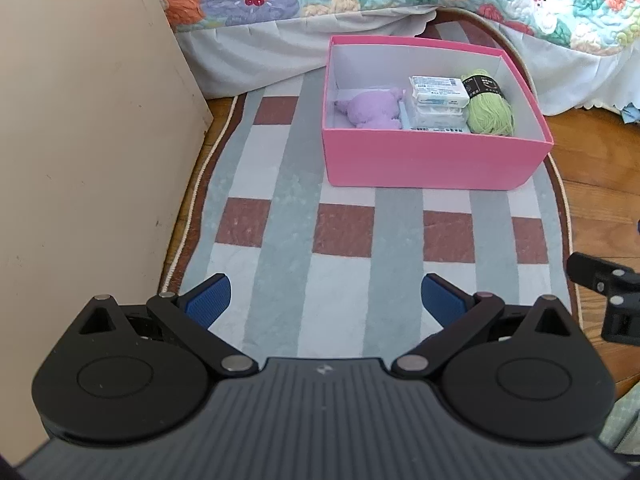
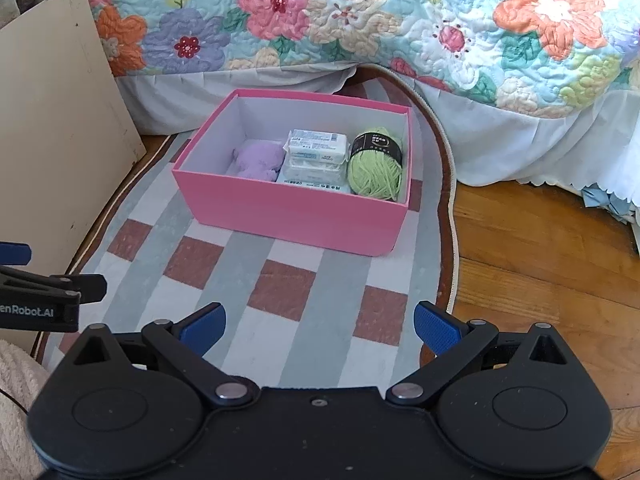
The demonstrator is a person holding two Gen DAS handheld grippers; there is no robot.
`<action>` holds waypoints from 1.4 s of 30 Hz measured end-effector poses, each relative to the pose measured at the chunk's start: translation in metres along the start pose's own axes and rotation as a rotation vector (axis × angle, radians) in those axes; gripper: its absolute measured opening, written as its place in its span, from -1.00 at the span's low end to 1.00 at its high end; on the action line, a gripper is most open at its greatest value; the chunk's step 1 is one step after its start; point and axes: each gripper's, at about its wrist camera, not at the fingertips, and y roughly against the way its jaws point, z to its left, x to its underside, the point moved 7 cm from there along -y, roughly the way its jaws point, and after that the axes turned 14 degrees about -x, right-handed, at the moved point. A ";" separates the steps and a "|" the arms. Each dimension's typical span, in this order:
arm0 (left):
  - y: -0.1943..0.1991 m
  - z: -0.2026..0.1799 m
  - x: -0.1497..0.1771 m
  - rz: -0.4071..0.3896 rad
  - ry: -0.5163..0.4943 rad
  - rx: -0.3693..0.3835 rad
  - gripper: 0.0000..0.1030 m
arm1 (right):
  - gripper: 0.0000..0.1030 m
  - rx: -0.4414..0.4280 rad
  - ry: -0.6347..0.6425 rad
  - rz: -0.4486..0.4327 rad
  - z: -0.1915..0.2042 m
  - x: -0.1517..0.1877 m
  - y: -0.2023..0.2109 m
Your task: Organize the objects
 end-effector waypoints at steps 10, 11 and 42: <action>-0.006 0.001 0.003 0.016 0.007 -0.010 1.00 | 0.98 0.007 0.008 0.002 0.000 -0.001 0.002; -0.007 0.001 0.003 0.018 0.007 -0.011 1.00 | 0.98 0.009 0.007 0.001 -0.001 -0.001 0.002; -0.018 -0.008 0.007 0.066 -0.009 0.006 1.00 | 0.98 0.029 -0.052 0.019 -0.013 0.002 -0.004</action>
